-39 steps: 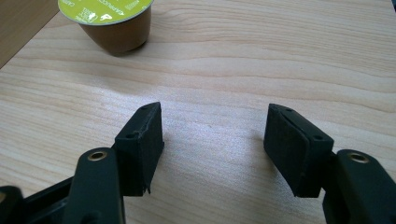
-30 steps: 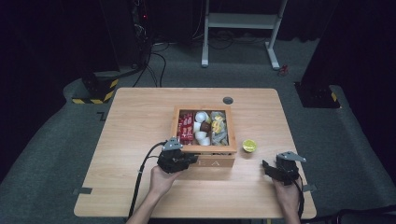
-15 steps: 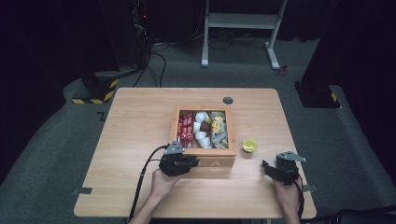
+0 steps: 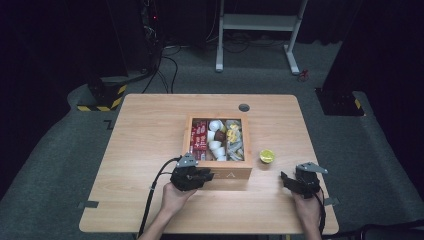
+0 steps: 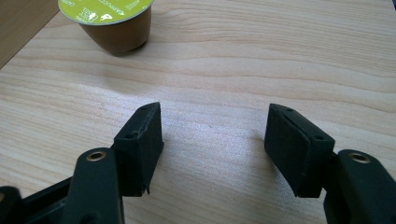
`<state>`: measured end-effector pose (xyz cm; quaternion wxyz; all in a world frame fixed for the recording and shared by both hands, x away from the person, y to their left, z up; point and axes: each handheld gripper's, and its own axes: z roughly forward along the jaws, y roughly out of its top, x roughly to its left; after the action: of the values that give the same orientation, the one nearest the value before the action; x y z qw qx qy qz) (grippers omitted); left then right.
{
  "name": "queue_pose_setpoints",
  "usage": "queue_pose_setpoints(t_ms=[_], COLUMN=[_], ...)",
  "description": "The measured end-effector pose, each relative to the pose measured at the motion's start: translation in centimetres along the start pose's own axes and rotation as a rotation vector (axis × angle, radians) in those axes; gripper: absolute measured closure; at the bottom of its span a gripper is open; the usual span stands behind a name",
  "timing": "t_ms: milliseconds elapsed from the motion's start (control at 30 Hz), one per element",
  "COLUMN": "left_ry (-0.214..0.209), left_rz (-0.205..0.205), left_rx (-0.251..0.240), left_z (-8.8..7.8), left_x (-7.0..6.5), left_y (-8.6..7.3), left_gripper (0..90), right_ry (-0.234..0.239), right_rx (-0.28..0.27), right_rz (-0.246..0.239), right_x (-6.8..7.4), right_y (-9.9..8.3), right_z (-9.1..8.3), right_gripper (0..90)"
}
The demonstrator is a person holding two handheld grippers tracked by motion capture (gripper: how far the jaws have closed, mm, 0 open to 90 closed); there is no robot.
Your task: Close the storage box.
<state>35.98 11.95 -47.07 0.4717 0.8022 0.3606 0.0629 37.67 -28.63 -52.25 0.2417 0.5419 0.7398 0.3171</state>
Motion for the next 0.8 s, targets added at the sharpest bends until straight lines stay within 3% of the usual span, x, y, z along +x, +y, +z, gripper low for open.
queue_pose_setpoints(t_ms=[333,533,800], left_ry=[0.004,0.059,0.108], left_rz=[-0.029,-0.040,-0.069], left_rx=[-0.079,-0.125,-0.162], left_z=[-2.8,-5.0,-6.5], left_x=[0.7,1.8,3.3], left_y=[0.5,1.0,0.8], left_gripper=[65.7,61.2,59.8], right_ry=[0.000,0.000,0.000], right_rx=[0.000,0.000,0.000], right_rz=[0.000,0.001,0.001], right_x=[0.0,0.0,0.0], right_y=[0.0,0.0,0.0], right_z=[0.0,0.0,0.0], right_gripper=[37.0,36.9,36.9])
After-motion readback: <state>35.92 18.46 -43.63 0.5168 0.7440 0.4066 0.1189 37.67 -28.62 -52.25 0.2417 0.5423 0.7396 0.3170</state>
